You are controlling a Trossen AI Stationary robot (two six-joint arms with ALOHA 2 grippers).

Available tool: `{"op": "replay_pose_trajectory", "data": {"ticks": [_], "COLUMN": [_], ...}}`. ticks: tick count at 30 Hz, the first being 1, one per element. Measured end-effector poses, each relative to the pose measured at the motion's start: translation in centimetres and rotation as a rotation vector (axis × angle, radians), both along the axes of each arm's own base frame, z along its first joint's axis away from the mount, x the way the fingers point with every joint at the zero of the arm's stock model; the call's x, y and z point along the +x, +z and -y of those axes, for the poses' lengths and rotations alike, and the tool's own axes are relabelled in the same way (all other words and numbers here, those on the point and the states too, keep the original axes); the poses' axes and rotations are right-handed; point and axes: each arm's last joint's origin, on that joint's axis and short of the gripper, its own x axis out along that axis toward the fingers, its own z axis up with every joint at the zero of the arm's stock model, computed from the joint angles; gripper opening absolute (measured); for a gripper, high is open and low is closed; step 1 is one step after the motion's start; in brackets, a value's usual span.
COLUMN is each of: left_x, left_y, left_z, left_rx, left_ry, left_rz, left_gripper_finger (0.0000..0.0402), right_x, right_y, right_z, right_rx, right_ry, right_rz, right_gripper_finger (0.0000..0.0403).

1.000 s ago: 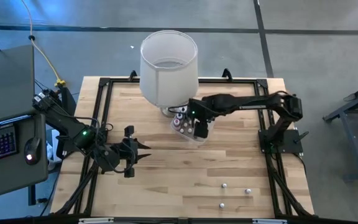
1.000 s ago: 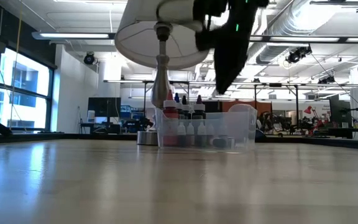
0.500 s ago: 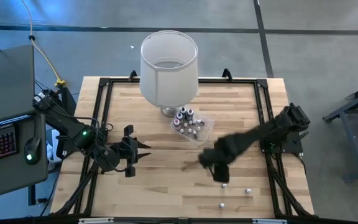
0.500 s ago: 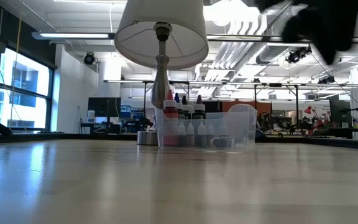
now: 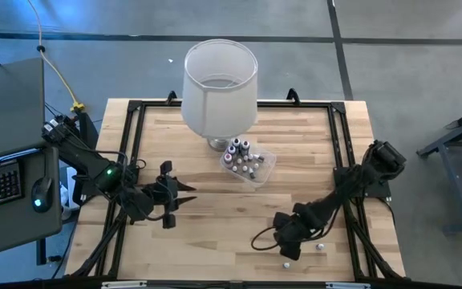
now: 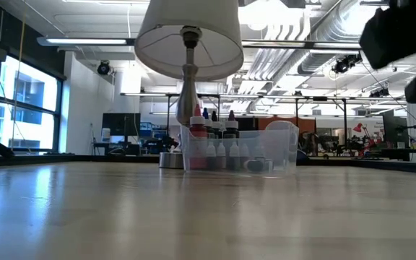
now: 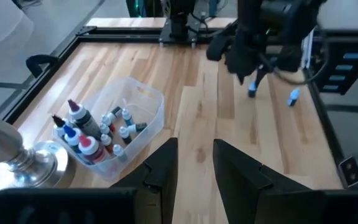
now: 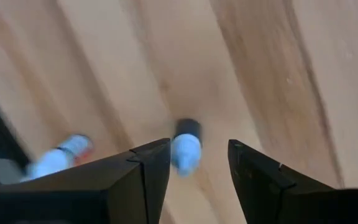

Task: Pick & Place food coloring
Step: Put the small black food coloring bottle into the transparent bin

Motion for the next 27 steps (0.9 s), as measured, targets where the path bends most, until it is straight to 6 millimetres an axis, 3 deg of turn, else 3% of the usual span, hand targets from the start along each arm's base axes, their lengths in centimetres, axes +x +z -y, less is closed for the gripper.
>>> {"op": "replay_pose_trajectory", "data": {"ticks": [10, 17, 20, 27], "left_x": [0.1, 0.1, 0.1, 0.1], "left_y": [0.2, 0.2, 0.2, 0.2], "left_z": [0.1, 0.1, 0.1, 0.1], "left_rx": [-0.021, -0.019, -0.018, 0.009], "left_ry": [-0.003, -0.002, -0.001, -0.009], "left_rz": [0.023, 0.024, 0.024, 0.021], "left_gripper_finger": [0.0099, 0.0099, 0.0099, 0.0099], "right_x": [-1.4, -1.0, 0.2, 5.1], "right_y": [-3.2, -3.6, -2.5, 4.7], "right_z": [1.1, 2.4, 3.3, 6.8], "right_rx": [-0.003, 0.041, 0.048, -0.132], "right_ry": [0.004, -0.022, -0.033, 0.137], "right_rz": [-0.019, -0.05, -0.064, 0.152], "right_gripper_finger": [0.0146, 0.0079, 0.0066, 0.0083]}}
